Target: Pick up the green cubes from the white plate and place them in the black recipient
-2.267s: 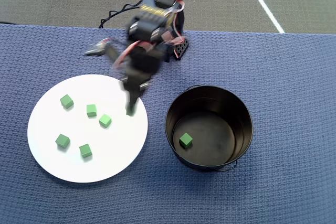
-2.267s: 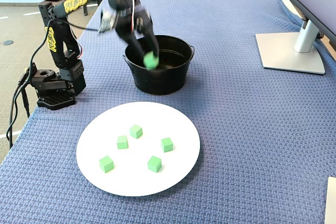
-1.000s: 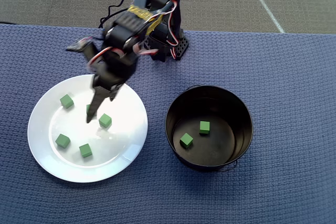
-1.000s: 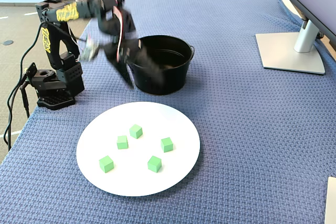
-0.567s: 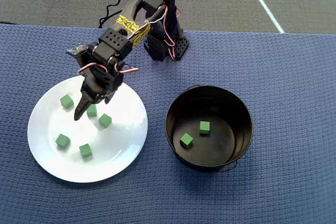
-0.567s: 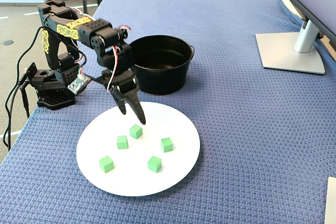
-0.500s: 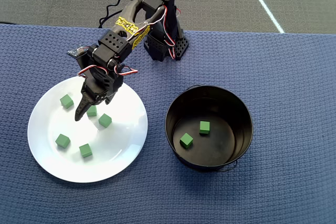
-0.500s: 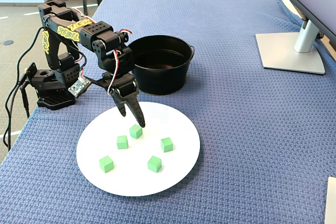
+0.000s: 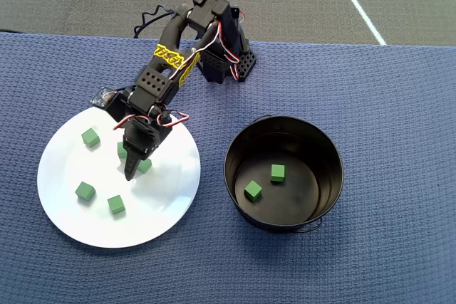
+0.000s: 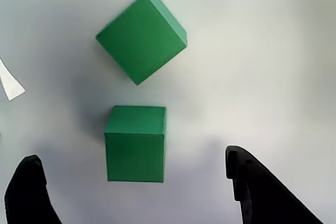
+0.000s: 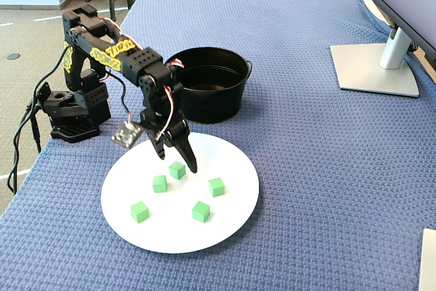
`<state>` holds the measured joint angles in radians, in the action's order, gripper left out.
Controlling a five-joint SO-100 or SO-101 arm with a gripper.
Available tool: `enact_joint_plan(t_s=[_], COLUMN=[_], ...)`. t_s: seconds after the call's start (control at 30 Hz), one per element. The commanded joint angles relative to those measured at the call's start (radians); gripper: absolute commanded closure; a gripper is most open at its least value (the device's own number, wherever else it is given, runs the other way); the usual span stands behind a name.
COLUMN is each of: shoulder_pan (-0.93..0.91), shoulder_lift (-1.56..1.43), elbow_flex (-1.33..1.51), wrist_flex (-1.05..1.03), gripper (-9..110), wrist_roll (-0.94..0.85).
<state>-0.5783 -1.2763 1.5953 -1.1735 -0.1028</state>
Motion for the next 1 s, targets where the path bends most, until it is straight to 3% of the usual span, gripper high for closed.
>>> enact_joint_plan(t_s=[0.0,0.27,0.37,0.43,0.7,0.97], shoulder_pan=[-0.02,-0.041,-0.044,-0.046,-0.037,0.009], shoulder_lift=[0.011,0.011,0.006,0.006,-0.037,-0.394], elbow_flex=[-0.052,-0.044,-0.041,-0.046,-0.043,-0.115], wrist_flex=[0.028,0.046,0.055,0.058,0.043,-0.158], gripper=[63,72,95,101,102,102], wrist_roll=[-0.035,-0.038,-0.025,-0.023,-0.014,0.086])
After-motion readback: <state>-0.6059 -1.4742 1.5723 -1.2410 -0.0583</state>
